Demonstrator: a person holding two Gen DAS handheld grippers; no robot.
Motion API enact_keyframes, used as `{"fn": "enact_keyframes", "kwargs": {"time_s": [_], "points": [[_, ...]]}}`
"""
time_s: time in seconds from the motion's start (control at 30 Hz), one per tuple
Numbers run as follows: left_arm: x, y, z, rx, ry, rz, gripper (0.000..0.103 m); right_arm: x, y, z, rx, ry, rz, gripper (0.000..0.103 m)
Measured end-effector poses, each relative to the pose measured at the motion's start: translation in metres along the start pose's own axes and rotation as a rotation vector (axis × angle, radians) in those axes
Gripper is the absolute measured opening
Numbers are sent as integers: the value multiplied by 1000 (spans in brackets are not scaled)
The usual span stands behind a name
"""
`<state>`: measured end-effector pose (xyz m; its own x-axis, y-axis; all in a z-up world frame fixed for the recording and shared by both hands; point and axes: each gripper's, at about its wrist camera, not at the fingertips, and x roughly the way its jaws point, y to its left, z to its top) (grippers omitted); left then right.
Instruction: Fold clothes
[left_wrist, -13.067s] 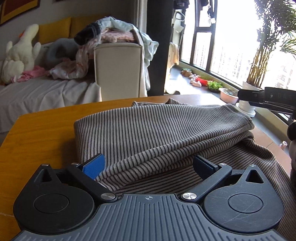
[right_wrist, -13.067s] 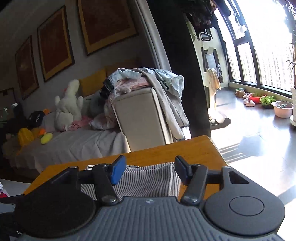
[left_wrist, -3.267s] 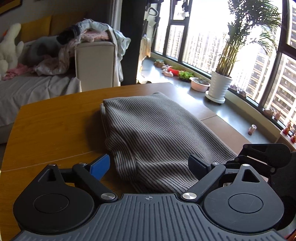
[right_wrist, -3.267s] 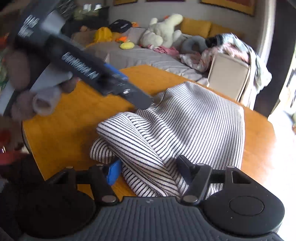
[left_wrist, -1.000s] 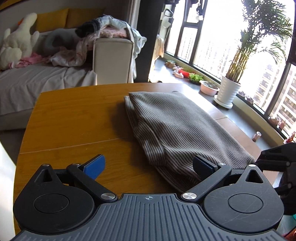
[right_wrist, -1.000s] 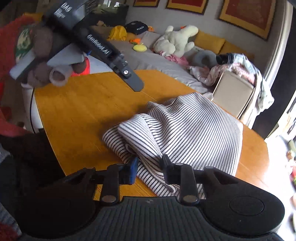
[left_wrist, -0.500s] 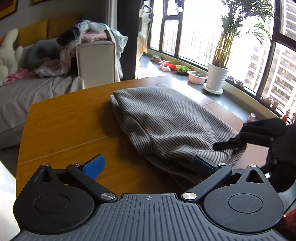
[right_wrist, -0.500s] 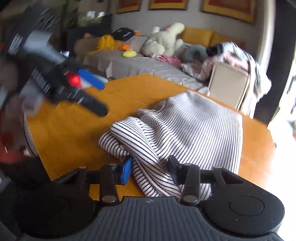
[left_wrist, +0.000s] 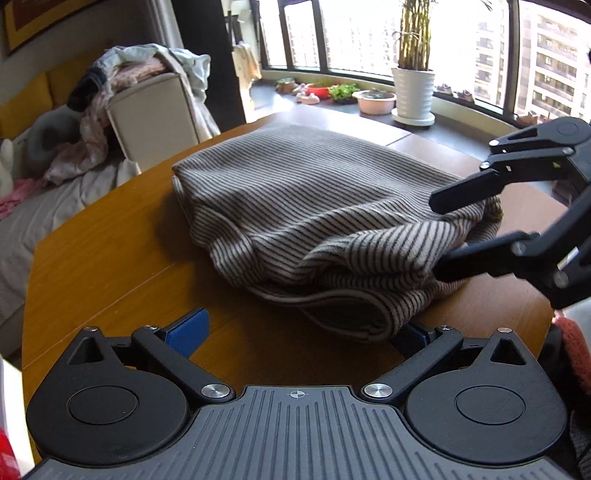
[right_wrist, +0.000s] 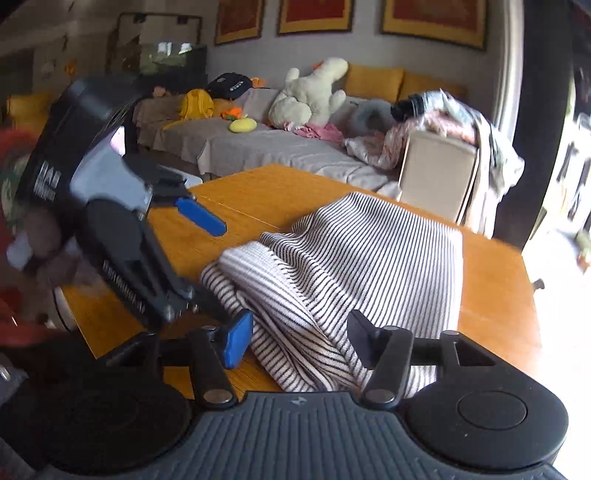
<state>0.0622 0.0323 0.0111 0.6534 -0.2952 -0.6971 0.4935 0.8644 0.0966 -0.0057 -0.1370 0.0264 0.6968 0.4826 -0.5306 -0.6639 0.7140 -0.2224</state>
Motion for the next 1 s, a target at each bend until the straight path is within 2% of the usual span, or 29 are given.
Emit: {"fn": "enact_keyframes", "kwargs": {"time_s": [0.07, 0.17, 0.23, 0.27, 0.3, 0.33, 0.43, 0.53, 0.63, 0.67, 0.7, 0.77, 0.87, 1.0], "points": [[-2, 6, 4, -38, -7, -10, 103, 0, 18, -7, -152, 0, -69, 67], [-4, 8, 6, -57, -7, -10, 103, 11, 32, -17, -242, 26, -143, 68], [-6, 10, 6, -62, -9, -12, 103, 19, 39, -21, -312, 10, -203, 67], [-9, 11, 6, -65, -13, -17, 103, 22, 42, -23, -348, -1, -232, 62], [-12, 13, 6, -67, -17, -22, 103, 24, 44, -21, -361, -2, -232, 52], [-15, 14, 6, -69, -21, -28, 103, 24, 44, -19, -359, 5, -212, 35], [-23, 18, 5, -76, -33, -44, 103, 23, 43, -12, -381, 13, -200, 33], [-32, 40, 13, -159, -80, -49, 103, 23, 42, -10, -396, 33, -188, 32], [-41, 64, 21, -250, -131, -52, 102, 20, 37, -4, -349, 64, -131, 30], [-44, 72, 24, -281, -149, -53, 97, 18, 33, 0, -321, 73, -104, 29], [-39, 76, 30, -299, -153, -61, 82, 14, 28, 7, -286, 82, -72, 29], [-22, 77, 43, -301, -135, -88, 65, 4, 18, 20, -234, 97, -11, 27], [16, 78, 57, -280, -93, -126, 63, -19, 10, 44, -284, 116, 75, 27], [53, 84, 60, -265, -33, -183, 61, -45, -2, 95, -453, 119, 143, 27]]}}
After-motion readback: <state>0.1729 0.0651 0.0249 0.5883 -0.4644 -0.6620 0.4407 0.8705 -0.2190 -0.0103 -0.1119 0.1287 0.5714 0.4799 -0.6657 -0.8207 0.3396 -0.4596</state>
